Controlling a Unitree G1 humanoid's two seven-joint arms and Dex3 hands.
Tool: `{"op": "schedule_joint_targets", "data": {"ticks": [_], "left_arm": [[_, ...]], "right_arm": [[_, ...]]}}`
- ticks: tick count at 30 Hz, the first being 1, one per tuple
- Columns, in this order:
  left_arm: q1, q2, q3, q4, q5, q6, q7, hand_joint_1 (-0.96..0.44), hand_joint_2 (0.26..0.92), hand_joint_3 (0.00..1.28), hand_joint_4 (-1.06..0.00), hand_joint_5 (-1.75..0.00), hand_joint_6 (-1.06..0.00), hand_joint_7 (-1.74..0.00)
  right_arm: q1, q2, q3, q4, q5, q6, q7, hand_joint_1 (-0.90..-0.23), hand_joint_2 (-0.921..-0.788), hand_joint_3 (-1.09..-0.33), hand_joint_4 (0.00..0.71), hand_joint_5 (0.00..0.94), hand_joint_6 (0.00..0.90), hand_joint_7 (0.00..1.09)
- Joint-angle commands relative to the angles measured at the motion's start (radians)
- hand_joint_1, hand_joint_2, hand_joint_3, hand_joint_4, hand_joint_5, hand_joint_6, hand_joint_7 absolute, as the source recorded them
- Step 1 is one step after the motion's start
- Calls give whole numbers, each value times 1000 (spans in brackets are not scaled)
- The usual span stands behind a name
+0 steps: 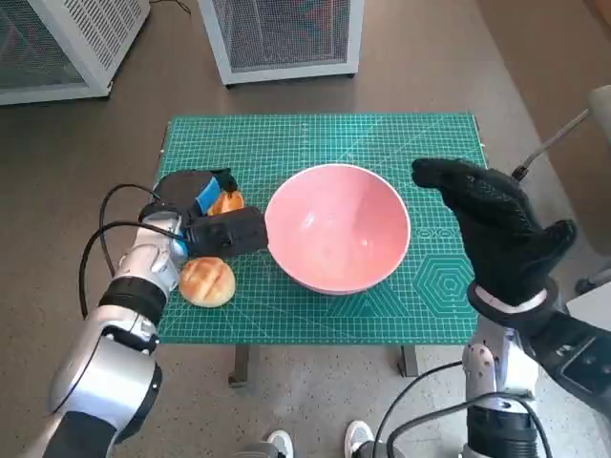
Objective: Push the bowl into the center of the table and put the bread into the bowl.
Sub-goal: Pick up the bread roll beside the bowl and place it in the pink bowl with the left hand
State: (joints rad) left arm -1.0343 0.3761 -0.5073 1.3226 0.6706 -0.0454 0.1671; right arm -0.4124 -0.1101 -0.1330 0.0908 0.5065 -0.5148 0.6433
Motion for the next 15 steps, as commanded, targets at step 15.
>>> {"op": "schedule_joint_targets", "data": {"ticks": [15], "left_arm": [[-26,33,34,-24,-28,-10,-23,0,920,79,-670,-1248,-628,-1098]], "right_arm": [[0,2,3,37,2,-7,27,-410,-921,-448,383,0,107,684]]}}
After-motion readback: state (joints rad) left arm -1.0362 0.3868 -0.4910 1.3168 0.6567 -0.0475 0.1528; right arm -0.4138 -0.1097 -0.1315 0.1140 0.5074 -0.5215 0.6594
